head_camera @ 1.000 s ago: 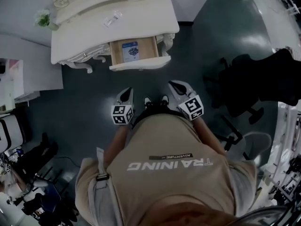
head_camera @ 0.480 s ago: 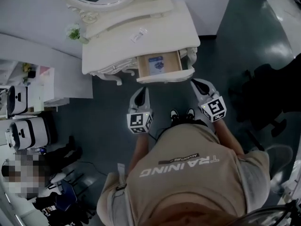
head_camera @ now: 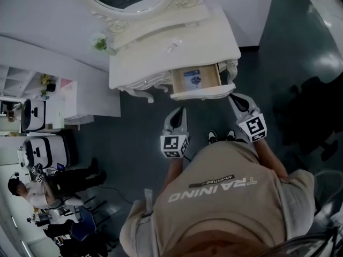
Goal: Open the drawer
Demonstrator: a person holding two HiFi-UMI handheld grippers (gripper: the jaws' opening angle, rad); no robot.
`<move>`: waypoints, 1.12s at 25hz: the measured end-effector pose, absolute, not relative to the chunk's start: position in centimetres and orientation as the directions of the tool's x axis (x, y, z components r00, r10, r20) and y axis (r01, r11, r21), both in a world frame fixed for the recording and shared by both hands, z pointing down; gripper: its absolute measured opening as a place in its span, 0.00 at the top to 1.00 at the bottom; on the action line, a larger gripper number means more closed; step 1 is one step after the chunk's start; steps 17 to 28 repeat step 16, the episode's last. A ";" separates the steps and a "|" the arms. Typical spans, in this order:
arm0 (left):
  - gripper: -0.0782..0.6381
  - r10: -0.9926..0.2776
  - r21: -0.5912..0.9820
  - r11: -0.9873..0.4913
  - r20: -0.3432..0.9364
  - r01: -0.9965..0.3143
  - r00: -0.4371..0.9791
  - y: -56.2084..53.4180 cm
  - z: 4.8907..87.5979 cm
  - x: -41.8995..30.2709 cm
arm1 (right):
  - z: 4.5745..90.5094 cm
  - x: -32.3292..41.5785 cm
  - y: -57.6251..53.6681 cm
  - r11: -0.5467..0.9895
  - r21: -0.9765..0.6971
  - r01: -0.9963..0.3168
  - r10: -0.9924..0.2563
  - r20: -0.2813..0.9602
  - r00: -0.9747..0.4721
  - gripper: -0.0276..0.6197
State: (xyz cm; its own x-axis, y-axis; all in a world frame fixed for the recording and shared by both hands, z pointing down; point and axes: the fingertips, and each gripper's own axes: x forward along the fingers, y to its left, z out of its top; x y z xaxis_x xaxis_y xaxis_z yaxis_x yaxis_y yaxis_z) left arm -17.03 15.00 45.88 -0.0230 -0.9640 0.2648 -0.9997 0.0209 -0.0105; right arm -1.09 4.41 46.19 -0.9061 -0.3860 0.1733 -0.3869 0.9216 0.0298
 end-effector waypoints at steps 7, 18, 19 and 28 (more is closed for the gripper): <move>0.88 -0.969 -0.012 0.014 0.247 -1.000 -0.016 14.2 45.3 -17.9 | 43.8 -2.8 3.4 0.922 0.065 -0.381 -0.386 0.117 -0.915 0.95; 0.88 -0.970 -0.031 -0.001 0.245 -1.000 -0.007 12.1 45.7 -17.6 | 44.4 -3.4 1.3 0.929 0.060 -0.365 -0.370 0.132 -0.920 0.95; 0.88 -0.970 -0.031 -0.001 0.245 -1.000 -0.007 12.1 45.7 -17.6 | 44.4 -3.4 1.3 0.929 0.060 -0.365 -0.370 0.132 -0.920 0.95; 0.88 -0.970 -0.031 -0.001 0.245 -1.000 -0.007 12.1 45.7 -17.6 | 44.4 -3.4 1.3 0.929 0.060 -0.365 -0.370 0.132 -0.920 0.95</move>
